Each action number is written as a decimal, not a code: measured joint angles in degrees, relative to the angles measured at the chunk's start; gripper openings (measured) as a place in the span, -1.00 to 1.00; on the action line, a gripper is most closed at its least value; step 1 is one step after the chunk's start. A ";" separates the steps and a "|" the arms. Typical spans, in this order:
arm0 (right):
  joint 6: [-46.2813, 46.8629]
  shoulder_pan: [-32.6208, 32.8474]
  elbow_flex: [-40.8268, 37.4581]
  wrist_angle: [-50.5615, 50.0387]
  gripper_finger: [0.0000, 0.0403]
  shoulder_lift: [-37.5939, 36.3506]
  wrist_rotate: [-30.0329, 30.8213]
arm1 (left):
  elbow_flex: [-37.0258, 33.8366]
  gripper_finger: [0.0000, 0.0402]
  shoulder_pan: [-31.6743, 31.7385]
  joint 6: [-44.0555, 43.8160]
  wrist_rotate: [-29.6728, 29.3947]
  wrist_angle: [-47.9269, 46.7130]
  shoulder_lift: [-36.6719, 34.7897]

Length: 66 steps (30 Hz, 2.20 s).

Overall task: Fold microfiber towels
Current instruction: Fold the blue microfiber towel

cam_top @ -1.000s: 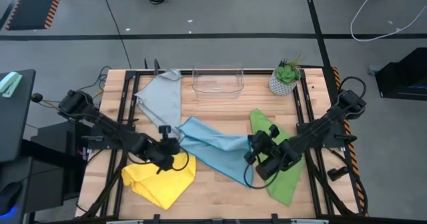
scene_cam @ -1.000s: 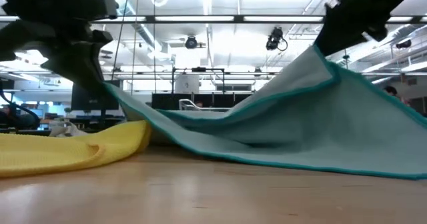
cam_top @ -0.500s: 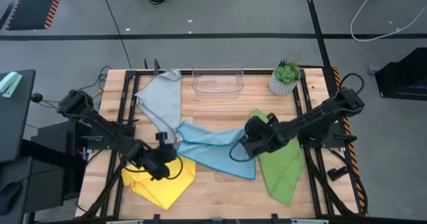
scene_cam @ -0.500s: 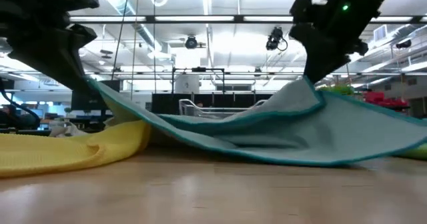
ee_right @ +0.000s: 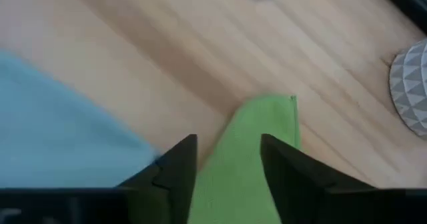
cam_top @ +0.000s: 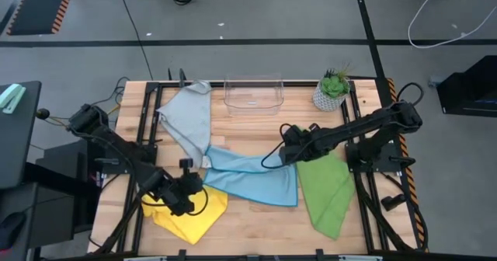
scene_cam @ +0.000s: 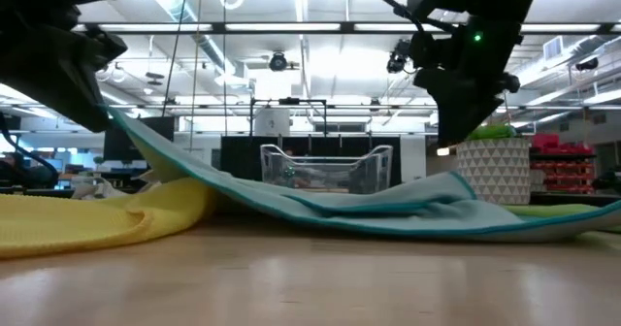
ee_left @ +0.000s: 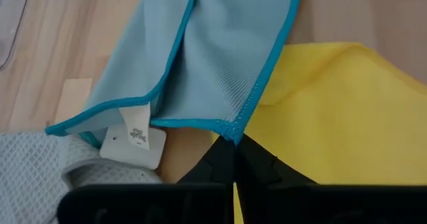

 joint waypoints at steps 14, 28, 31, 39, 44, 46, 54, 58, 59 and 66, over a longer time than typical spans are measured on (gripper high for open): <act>-8.42 19.12 0.22 5.71 0.07 -0.09 -2.07 | 0.00 -0.96 -4.88 -0.02 0.04 2.11 0.00; 1.33 14.69 -12.91 27.83 -0.04 0.00 -3.94 | 0.00 -0.95 -3.82 0.50 0.02 2.74 0.00; 1.38 12.79 -12.91 28.17 0.12 0.00 -4.21 | 0.00 -0.97 -3.82 0.50 0.02 2.74 0.00; -2.85 8.40 -13.00 28.72 0.16 0.00 -7.15 | 0.00 -0.97 -3.82 0.80 0.02 2.74 0.00; -6.51 6.82 -17.70 39.55 -0.04 0.00 -11.88 | 0.00 -0.95 -3.82 1.04 0.02 2.74 0.00; -7.93 6.58 -19.99 44.79 -0.14 0.00 -12.36 | 0.00 -0.95 -3.82 1.11 0.02 2.74 0.00; -14.69 8.63 -20.66 54.16 -0.80 0.00 -12.37 | 0.00 -0.95 -3.82 0.91 0.02 2.74 0.00; -16.01 9.58 -18.69 54.32 -0.95 0.00 -10.80 | 0.00 -0.97 -3.82 0.79 -0.66 2.72 0.00; -16.02 9.72 -18.17 54.28 -0.93 0.00 -10.73 | 0.00 -0.97 -3.82 0.66 -0.74 2.72 0.00; -15.21 8.38 -13.70 54.32 -0.97 0.00 -6.60 | 0.00 -0.97 -3.82 0.55 -0.83 2.72 0.00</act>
